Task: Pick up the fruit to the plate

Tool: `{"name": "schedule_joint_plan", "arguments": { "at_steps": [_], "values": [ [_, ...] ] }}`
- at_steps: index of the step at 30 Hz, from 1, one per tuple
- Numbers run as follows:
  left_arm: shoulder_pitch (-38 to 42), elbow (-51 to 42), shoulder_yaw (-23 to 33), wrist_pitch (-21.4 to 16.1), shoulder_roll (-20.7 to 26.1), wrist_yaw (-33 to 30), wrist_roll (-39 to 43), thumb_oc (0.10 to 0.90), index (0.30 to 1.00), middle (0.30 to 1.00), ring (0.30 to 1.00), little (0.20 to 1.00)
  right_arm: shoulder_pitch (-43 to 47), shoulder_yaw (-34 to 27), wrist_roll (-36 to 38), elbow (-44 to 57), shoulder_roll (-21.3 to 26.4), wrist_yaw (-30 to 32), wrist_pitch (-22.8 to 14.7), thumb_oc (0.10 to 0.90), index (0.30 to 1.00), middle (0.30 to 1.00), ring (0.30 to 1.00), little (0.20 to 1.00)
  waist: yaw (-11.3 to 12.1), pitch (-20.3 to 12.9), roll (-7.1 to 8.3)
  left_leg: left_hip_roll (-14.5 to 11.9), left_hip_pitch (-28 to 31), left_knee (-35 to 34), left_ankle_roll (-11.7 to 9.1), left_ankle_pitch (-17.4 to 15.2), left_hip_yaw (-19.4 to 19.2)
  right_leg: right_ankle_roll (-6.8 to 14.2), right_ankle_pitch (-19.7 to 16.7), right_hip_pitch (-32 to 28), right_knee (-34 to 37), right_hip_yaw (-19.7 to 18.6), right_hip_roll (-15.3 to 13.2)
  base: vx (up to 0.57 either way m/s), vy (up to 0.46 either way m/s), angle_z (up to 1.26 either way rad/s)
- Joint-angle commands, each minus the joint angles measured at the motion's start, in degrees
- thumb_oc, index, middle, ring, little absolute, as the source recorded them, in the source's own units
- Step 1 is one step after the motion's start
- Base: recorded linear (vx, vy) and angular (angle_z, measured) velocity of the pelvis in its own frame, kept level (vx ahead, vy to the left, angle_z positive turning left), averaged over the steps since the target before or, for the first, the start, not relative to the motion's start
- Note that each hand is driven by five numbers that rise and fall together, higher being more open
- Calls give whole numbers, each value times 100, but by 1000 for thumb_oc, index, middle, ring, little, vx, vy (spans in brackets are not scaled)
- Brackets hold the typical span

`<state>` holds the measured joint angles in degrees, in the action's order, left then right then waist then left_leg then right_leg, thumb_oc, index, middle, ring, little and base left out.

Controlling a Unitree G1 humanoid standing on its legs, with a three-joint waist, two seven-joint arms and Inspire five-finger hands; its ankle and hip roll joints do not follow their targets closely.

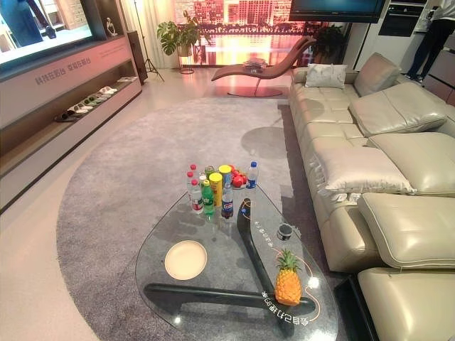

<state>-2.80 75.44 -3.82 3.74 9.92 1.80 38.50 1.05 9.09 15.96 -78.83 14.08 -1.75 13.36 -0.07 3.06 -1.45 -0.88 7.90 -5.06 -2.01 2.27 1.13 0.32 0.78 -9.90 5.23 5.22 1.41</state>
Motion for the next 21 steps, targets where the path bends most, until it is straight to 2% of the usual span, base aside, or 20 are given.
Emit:
{"name": "schedule_joint_plan", "arguments": {
  "at_steps": [1, 6, 12, 16, 21],
  "values": [
    [464, 298, -127, 56, -169, -49, 63, 800, 900, 900, 900, 900, 356, 91, -44, -378, -204, 139, 82, 800, 900, 900, 900, 900, 107, 84, 131, 105, 73, 6, -67, -419, 25, 408, -42, 58, -23, 39, -329, 0, 0, 0],
    [446, 299, -144, 58, -208, -146, 69, 800, 900, 900, 900, 900, 353, -45, 375, -369, -170, 707, -175, 800, 900, 900, 900, 900, 73, 182, 122, 89, 27, 6, -72, -396, 4, 414, -71, 115, -23, -6, -319, 0, 0, 0],
    [570, 280, -96, 97, -108, -197, 222, 800, 900, 900, 900, 900, 385, -209, 570, -250, -50, 1027, -390, 800, 900, 900, 900, 900, 20, 393, 175, 49, -129, 43, -66, -358, -59, 418, -141, 284, -23, -132, -301, -24, -18, -4],
    [620, 320, -51, 191, -23, -314, 178, 800, 900, 900, 900, 900, 363, -318, 894, -84, -11, 1367, -667, 800, 900, 900, 900, 900, 11, 543, 255, 34, -207, 90, -31, -354, -43, 404, -168, 373, -62, -214, -266, 3, -37, -4],
    [655, 370, 28, 105, 121, -243, 100, 800, 900, 900, 900, 900, 356, -496, 1315, 280, 62, 1760, -1165, 800, 900, 900, 900, 900, 47, 715, 401, 44, -390, 282, -17, -385, -7, 386, -178, 519, -170, -259, -229, -18, -71, 0]
  ]
}}
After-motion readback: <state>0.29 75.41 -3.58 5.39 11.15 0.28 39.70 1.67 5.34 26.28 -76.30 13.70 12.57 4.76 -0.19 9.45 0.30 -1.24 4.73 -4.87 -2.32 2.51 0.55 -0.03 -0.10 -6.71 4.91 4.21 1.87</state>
